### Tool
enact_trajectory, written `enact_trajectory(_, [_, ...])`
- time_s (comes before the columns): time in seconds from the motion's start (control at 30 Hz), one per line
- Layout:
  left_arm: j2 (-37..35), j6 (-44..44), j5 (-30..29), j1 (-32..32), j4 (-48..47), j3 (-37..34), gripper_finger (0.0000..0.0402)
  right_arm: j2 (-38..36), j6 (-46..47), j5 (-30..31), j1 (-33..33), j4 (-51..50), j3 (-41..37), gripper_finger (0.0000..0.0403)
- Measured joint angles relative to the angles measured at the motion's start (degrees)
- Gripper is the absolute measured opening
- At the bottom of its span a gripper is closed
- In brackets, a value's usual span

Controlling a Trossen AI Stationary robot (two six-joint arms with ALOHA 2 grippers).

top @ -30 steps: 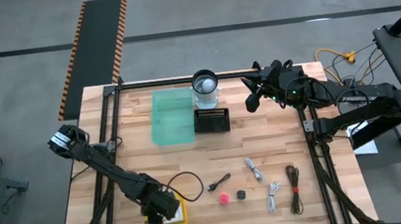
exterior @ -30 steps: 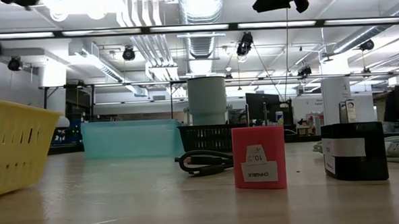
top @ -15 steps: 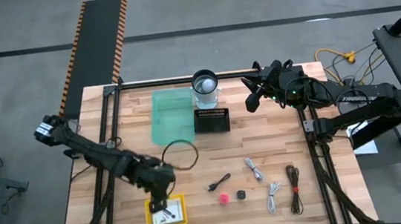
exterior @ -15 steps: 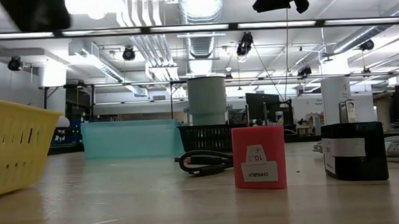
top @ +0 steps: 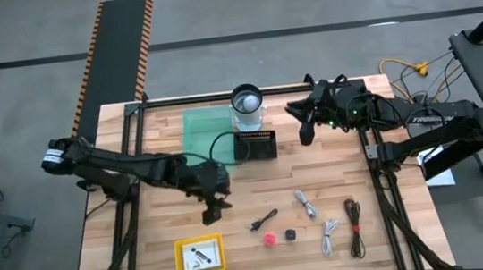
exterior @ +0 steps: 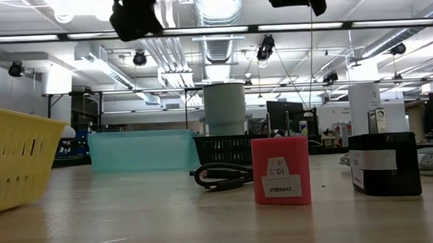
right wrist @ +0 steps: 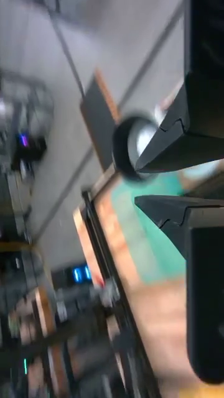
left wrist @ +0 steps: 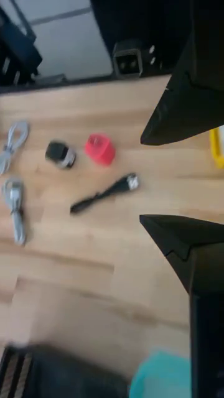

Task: Pick and place items into bin
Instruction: Put the right black charger cable into the green bin

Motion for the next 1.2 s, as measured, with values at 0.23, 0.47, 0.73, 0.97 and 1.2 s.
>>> enact_trajectory(0.23, [-0.2,0.5,-0.1,6.4,0.0,-0.3,0.0176,0.0,15.0,-13.4,0.1,-4.2,0.0,0.0122])
enact_trajectory(0.47, [-0.3,4.2,-2.7,11.0,-0.3,-0.2,0.0176,0.0,33.1,-16.4,1.1,-22.6,0.0,0.0198])
enact_trajectory(0.73, [-1.6,18.4,-4.9,12.7,-1.4,-0.1,0.0176,0.0,50.6,-20.3,2.9,-39.0,0.0,0.0232])
enact_trajectory(0.97, [-2.2,25.4,-7.9,13.2,-1.0,0.1,0.0176,0.6,66.5,-20.1,10.5,-40.0,0.0,0.0229])
enact_trajectory(1.2, [-2.4,27.6,-10.6,13.3,-1.1,-0.1,0.0176,4.3,86.8,-20.3,21.9,-48.9,0.0,0.0226])
